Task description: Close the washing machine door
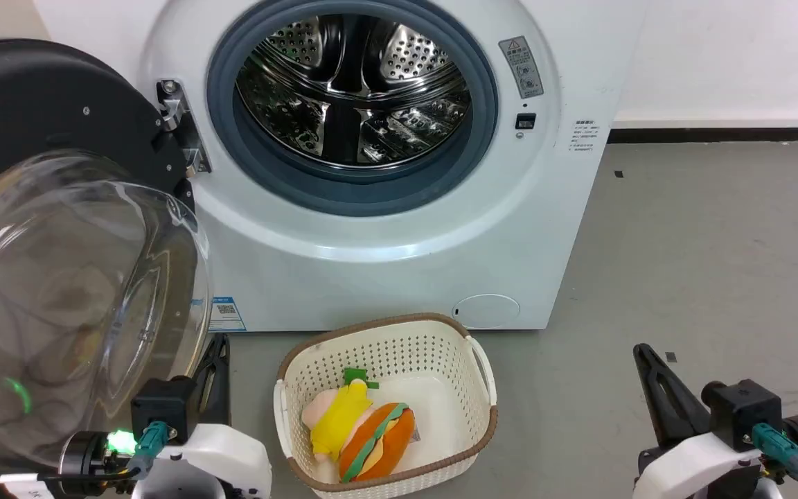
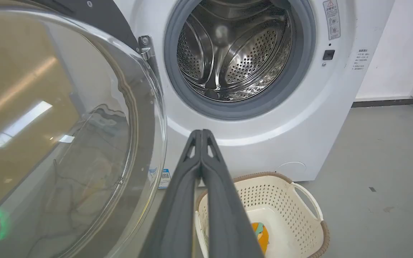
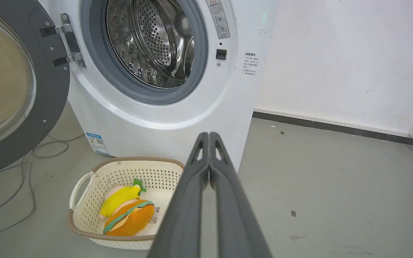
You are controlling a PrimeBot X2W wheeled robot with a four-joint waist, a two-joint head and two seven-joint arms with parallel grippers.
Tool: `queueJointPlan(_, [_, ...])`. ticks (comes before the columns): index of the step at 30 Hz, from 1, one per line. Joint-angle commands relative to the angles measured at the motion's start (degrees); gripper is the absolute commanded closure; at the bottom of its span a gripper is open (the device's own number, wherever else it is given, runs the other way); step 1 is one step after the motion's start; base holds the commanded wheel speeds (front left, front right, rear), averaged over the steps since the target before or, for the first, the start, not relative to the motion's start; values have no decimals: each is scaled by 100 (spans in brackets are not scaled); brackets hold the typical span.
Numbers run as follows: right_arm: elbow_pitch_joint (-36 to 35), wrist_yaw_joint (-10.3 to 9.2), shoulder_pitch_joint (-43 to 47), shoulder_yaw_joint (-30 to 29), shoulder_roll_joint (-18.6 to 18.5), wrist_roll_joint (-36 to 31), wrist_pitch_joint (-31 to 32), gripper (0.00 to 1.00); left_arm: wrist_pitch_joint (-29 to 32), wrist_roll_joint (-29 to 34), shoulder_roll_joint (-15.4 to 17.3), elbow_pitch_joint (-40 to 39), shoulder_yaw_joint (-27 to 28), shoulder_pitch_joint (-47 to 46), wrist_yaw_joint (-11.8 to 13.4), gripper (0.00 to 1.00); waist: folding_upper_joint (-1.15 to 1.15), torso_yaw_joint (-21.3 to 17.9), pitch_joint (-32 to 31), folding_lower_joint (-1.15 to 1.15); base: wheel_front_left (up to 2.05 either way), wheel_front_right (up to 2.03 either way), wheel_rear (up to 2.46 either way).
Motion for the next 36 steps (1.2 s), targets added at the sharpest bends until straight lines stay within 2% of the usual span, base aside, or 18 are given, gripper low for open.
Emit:
queueJointPlan(1, [-20,5,-81,-3,29,-44,3,100,2,15,2,-23,3,56,-31,100,0,0,0,0,0,0,0])
queueJointPlan(15, [-20,5,-81,-3,29,-44,3,100,2,15,2,-23,3,56,-31,100,0,0,0,0,0,0,0])
queueJointPlan(16, [0,0,0,-2,0,1,-2,0,-1,0,0,0,-2,1,1,0,0,0,0,0,0,0,0])
queueJointPlan(34, [-31,1,-4,-140,4,450,-206,0,-206,-6,5,87,-114,-50,204,0,0,15,32,0,0,0,0])
queueJointPlan(35, [-34,1,-3,-146,4,482,-218,0,-218,-4,7,81,-121,-56,215,15,0,21,35,0,0,0,0])
queueJointPlan(36, [-38,1,-2,-152,4,511,-230,0,-230,-1,9,72,-130,-63,226,67,0,29,37,0,0,0,0])
